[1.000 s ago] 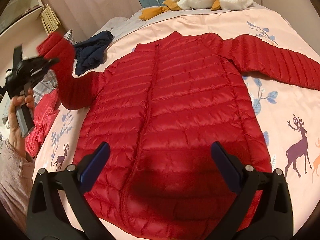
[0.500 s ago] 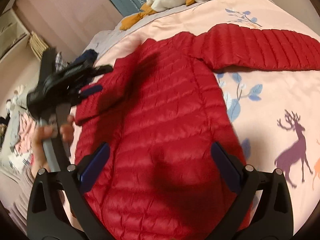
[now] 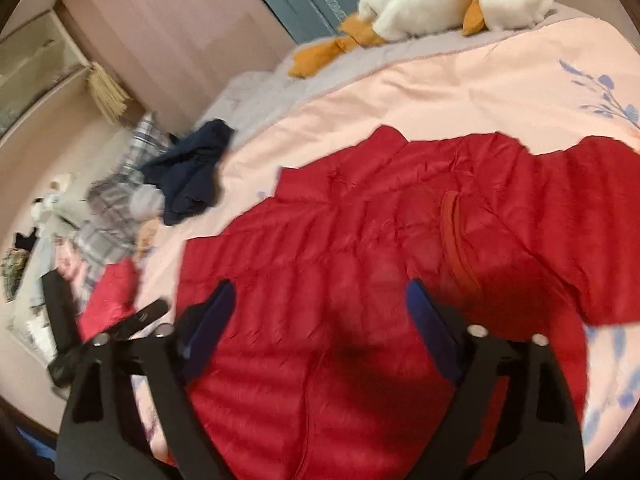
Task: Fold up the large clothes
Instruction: 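Lift the sleeve with the left tool, lay it across the jacket body, release, then grasp the other sleeve cuff with the right tool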
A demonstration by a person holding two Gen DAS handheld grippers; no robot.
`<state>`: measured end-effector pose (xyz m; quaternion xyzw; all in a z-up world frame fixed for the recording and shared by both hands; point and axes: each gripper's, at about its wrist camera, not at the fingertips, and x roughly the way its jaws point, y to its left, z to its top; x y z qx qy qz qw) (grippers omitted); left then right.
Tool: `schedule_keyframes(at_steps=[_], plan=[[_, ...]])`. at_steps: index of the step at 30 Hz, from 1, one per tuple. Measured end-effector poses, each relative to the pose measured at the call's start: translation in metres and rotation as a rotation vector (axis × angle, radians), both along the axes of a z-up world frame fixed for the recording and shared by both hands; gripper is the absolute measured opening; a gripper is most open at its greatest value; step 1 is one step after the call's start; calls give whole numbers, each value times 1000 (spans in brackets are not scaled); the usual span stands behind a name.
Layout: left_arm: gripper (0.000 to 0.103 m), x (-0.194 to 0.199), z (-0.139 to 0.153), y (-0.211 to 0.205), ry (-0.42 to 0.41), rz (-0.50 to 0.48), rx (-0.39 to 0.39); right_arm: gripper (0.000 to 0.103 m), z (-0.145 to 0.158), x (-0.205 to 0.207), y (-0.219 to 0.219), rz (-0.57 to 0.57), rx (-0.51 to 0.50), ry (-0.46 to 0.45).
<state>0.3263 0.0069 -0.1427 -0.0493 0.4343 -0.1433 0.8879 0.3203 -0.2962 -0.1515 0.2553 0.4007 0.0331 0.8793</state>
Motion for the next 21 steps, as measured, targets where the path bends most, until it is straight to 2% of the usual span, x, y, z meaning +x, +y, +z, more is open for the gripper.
schedule_keyframes(at_steps=[3,4,5,7,8,10,11,12,15,18,21], plan=[[39,12,-29,-7,77,-18,60,80,-36,20,0,-25,-111,183],[39,13,-36,-8,100,-27,70,80,-43,23,-1,-13,-123,201],[39,16,-45,-12,127,-34,89,80,-44,21,0,2,-147,185],[40,18,-48,-18,119,-28,123,82,-36,15,-2,29,-152,169],[43,17,-47,-18,118,-27,121,87,-31,10,-4,39,-134,157],[55,13,-37,-16,113,-40,83,90,-12,-17,-20,39,-45,72],[70,8,-31,-14,110,-40,66,92,-7,-29,-26,28,-18,45],[79,3,-25,-11,101,-40,42,94,1,-47,-42,-2,12,15],[87,-22,-9,0,59,-55,-22,95,14,-97,-96,-120,66,-31],[87,-54,0,13,36,-71,-66,96,16,-155,-161,-297,60,-26],[87,-84,3,28,30,-60,-91,96,8,-208,-225,-470,127,-12]])
